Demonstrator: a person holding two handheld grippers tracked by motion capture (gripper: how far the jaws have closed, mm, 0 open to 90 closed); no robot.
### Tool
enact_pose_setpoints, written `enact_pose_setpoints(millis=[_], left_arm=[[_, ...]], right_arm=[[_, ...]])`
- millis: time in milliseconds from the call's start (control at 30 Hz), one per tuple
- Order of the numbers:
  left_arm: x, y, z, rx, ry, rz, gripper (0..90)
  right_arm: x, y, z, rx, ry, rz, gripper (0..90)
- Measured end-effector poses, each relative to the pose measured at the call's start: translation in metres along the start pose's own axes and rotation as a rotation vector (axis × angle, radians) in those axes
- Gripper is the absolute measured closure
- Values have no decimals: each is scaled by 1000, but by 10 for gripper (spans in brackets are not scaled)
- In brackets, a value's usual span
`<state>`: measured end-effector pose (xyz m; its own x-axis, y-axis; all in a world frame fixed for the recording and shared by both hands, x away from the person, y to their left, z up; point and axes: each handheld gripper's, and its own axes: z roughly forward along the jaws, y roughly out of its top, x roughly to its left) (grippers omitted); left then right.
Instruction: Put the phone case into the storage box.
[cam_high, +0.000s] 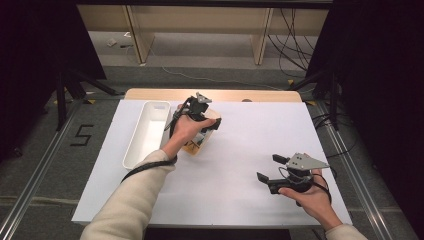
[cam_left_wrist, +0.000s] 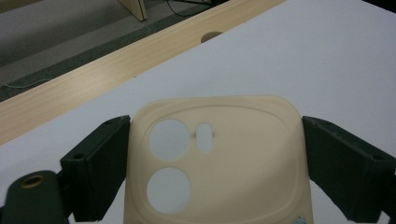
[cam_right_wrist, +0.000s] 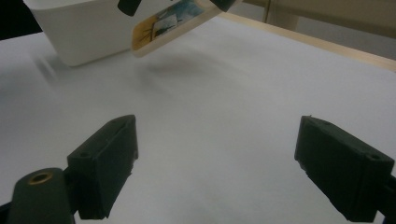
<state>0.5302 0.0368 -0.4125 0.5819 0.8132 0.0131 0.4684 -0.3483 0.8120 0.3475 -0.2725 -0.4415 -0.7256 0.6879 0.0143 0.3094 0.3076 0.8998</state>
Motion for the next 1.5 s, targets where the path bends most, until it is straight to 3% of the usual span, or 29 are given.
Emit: enact_pose_setpoints(millis=[267, 700, 1500], left_arm=[[0, 1, -9, -29, 1, -3, 113], [-4, 6, -28, -102, 37, 4, 113], [0, 6, -61, -199, 77, -25, 113]], right_arm=[[0, 0, 0, 0, 0, 0, 143], [0, 0, 0, 1, -1, -1, 144], [1, 0, 0, 1, -2, -2, 145]])
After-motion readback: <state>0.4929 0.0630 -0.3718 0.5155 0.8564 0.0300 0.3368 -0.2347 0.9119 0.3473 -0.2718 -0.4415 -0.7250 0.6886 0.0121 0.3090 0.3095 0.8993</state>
